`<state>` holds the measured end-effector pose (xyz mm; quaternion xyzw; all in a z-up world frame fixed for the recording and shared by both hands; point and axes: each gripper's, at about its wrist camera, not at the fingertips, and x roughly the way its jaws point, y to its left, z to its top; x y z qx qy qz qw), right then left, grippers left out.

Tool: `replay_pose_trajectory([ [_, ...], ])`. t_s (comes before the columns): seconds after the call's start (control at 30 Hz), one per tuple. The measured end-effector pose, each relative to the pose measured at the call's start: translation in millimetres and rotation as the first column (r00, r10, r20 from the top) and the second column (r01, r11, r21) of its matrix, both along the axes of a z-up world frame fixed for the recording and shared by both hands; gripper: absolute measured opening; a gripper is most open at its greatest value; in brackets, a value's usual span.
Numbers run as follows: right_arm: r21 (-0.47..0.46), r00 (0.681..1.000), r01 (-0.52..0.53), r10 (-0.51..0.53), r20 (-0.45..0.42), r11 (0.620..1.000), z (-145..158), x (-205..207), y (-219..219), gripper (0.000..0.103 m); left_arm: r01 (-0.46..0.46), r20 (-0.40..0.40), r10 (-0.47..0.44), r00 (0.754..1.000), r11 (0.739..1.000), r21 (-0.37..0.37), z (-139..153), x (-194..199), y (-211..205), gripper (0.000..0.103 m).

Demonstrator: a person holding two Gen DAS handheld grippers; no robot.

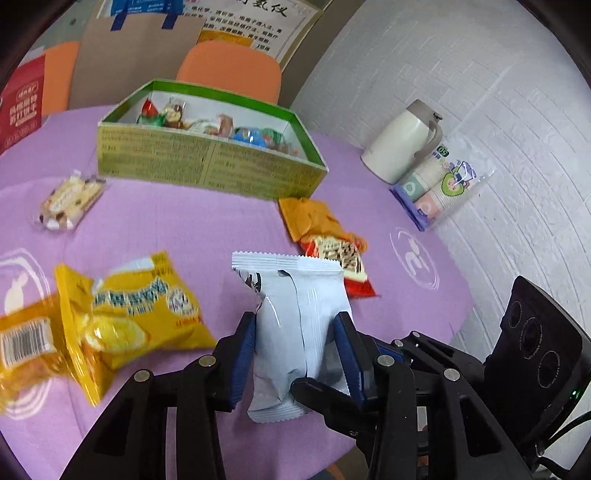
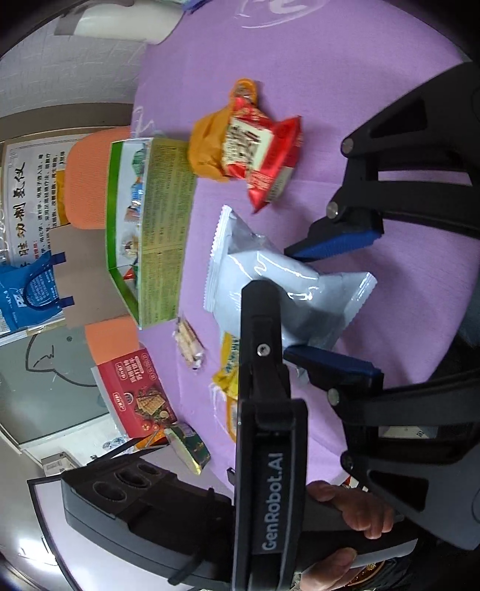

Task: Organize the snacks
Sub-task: 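Carry the white pack into the green box and open the right gripper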

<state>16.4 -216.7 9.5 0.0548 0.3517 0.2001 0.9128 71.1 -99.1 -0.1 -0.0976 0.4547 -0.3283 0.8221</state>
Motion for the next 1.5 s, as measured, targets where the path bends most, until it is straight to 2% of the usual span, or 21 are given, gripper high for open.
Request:
replay_pose_trajectory([
  [0.17,0.024,0.999,0.007,-0.008,0.044,1.000,27,55,-14,0.049,-0.008,0.069,0.009,0.998,1.000,-0.018,35,47,-9,0.043],
  [0.37,0.021,0.999,0.015,-0.015,0.033,1.000,41,130,-35,0.049,-0.030,0.054,0.032,0.998,0.999,-0.035,52,126,-25,0.043],
  [0.53,0.003,0.999,0.045,-0.045,0.001,0.999,39,179,-54,0.049,-0.033,-0.002,0.033,0.999,0.999,-0.043,48,190,-45,0.043],
  [0.77,0.013,0.998,0.043,-0.043,-0.040,0.999,25,226,-66,0.049,-0.040,-0.035,0.039,0.999,0.999,-0.026,32,235,-62,0.043],
  [0.9,-0.024,0.997,0.040,-0.041,-0.059,0.999,15,241,-62,0.049,-0.053,-0.059,0.052,0.997,0.999,-0.014,22,251,-62,0.043],
  [0.93,-0.062,0.997,0.042,-0.047,-0.067,0.997,13,243,-59,0.053,-0.061,-0.058,0.061,0.996,0.998,-0.002,19,254,-62,0.046],
  [0.97,-0.096,0.996,0.047,-0.053,-0.065,0.994,10,244,-56,0.062,-0.069,-0.056,0.070,0.996,0.998,0.013,17,255,-62,0.050],
  [1.0,-0.114,0.997,0.053,-0.059,-0.047,0.992,10,242,-55,0.068,-0.079,-0.049,0.080,0.996,0.997,0.027,16,255,-62,0.065],
  [1.03,-0.127,0.997,0.062,-0.066,-0.025,0.990,10,240,-55,0.079,-0.096,-0.033,0.098,0.995,0.994,0.046,15,254,-60,0.081],
  [1.07,-0.138,0.997,0.073,-0.075,-0.010,0.988,10,238,-55,0.084,-0.121,-0.008,0.122,0.992,0.990,0.070,16,252,-58,0.086],
  [1.1,-0.145,0.996,0.085,-0.085,0.002,0.986,10,235,-56,0.085,-0.139,0.018,0.138,0.990,0.987,0.085,17,250,-55,0.089],
  [1.2,-0.151,0.995,0.103,-0.104,0.002,0.983,10,230,-58,0.088,-0.156,0.023,0.155,0.988,0.980,0.124,18,249,-51,0.089],
  [1.5,-0.184,0.991,0.130,-0.133,-0.003,0.974,21,213,-56,0.088,-0.190,0.058,0.183,0.981,0.972,0.141,39,223,-35,0.089],
])
